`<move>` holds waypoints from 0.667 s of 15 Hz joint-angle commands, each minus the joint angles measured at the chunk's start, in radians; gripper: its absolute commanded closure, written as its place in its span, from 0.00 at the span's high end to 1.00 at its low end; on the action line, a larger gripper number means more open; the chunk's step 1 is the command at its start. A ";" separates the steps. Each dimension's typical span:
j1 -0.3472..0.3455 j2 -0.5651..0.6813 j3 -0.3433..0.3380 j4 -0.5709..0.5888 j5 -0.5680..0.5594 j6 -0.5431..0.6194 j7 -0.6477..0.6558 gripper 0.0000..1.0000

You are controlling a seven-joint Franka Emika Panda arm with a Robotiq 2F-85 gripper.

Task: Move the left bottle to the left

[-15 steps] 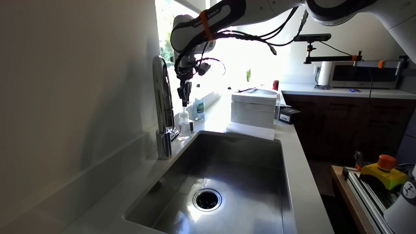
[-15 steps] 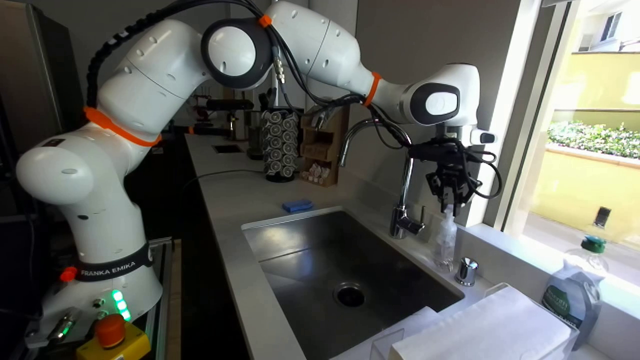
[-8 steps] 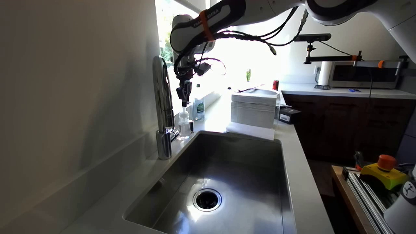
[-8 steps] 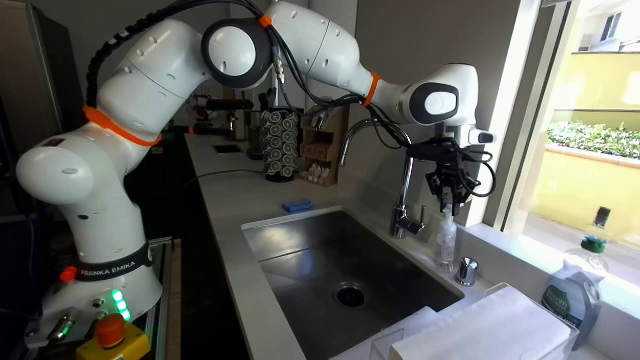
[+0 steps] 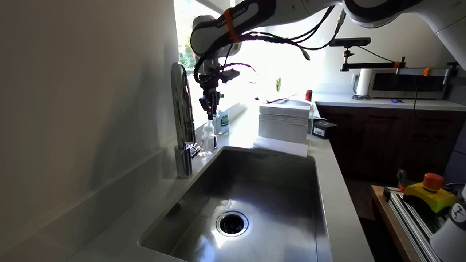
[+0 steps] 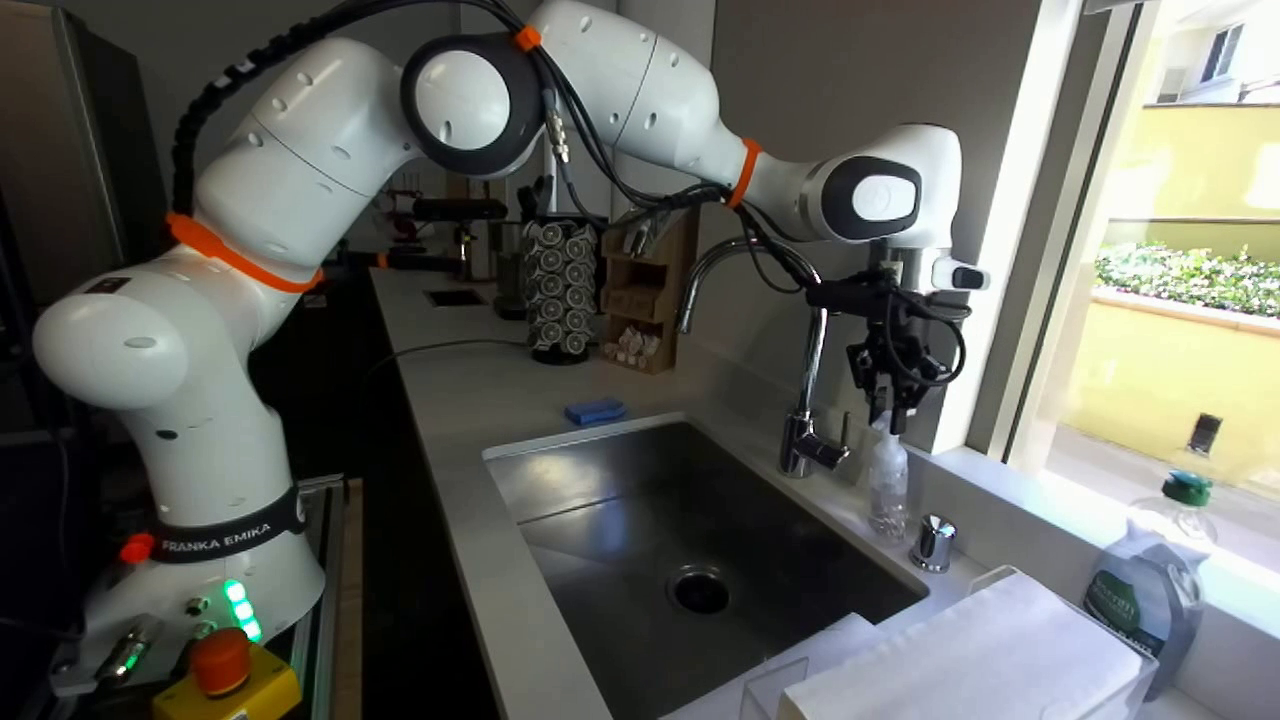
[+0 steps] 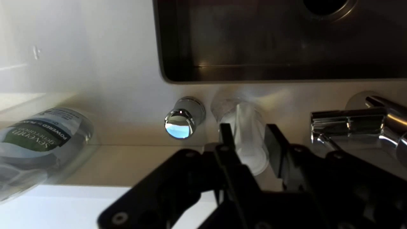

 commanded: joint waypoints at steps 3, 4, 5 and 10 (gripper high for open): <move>0.007 0.014 -0.015 0.022 0.002 -0.055 0.085 0.08; 0.007 0.017 -0.016 0.024 0.001 -0.041 0.094 0.08; 0.004 0.021 -0.014 0.028 0.006 -0.037 0.098 0.08; 0.000 0.046 -0.010 0.066 0.010 -0.027 0.101 0.08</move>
